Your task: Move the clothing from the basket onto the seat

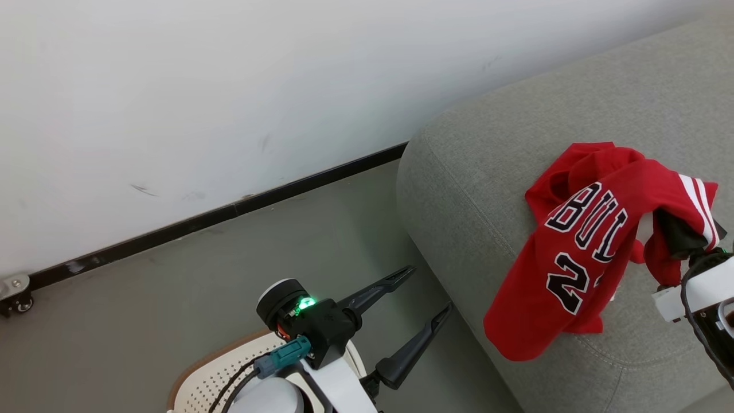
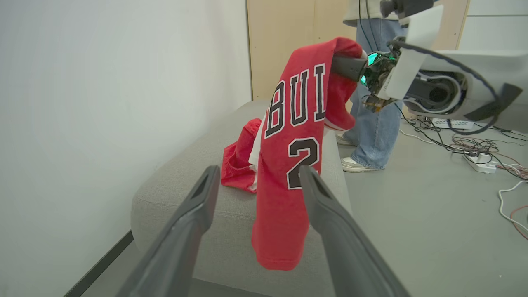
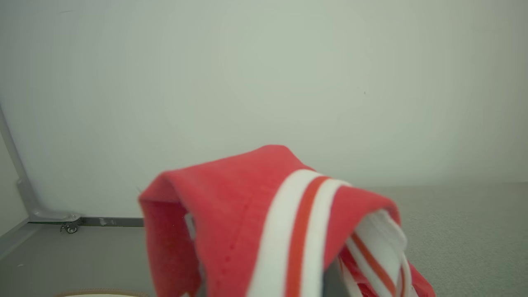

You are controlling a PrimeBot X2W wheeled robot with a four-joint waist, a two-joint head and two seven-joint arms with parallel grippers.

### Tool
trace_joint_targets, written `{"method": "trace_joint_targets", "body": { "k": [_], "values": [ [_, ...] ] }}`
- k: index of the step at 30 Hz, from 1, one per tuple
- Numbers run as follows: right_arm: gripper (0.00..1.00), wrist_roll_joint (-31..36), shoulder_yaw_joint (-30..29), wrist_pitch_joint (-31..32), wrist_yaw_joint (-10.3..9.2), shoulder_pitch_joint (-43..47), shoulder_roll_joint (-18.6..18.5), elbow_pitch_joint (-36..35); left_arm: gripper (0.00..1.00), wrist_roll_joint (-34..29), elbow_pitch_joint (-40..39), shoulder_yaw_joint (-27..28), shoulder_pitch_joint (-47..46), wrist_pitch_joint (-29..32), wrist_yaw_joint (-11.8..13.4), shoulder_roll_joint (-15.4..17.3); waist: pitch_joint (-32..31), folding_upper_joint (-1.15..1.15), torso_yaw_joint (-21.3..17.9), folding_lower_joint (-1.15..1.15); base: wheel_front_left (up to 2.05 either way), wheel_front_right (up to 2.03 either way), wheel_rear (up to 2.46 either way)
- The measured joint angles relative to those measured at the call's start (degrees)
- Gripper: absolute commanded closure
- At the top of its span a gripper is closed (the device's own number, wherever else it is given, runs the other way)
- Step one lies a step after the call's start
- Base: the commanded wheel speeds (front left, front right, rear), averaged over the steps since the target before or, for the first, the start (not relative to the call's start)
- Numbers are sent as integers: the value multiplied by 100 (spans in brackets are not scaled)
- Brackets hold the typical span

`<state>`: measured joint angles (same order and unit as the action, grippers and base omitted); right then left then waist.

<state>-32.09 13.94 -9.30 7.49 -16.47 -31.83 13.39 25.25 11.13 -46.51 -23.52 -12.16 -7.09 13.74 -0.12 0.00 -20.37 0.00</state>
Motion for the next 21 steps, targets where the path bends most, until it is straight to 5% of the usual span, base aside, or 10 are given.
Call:
{"method": "trace_joint_targets", "body": {
  "k": [21],
  "values": [
    [100,-115,-358,824,0,-1799,-353,479,0,-80,-245,-23,-1,34,5,97,408,0,-24,0,0,0,0]
  ]
}}
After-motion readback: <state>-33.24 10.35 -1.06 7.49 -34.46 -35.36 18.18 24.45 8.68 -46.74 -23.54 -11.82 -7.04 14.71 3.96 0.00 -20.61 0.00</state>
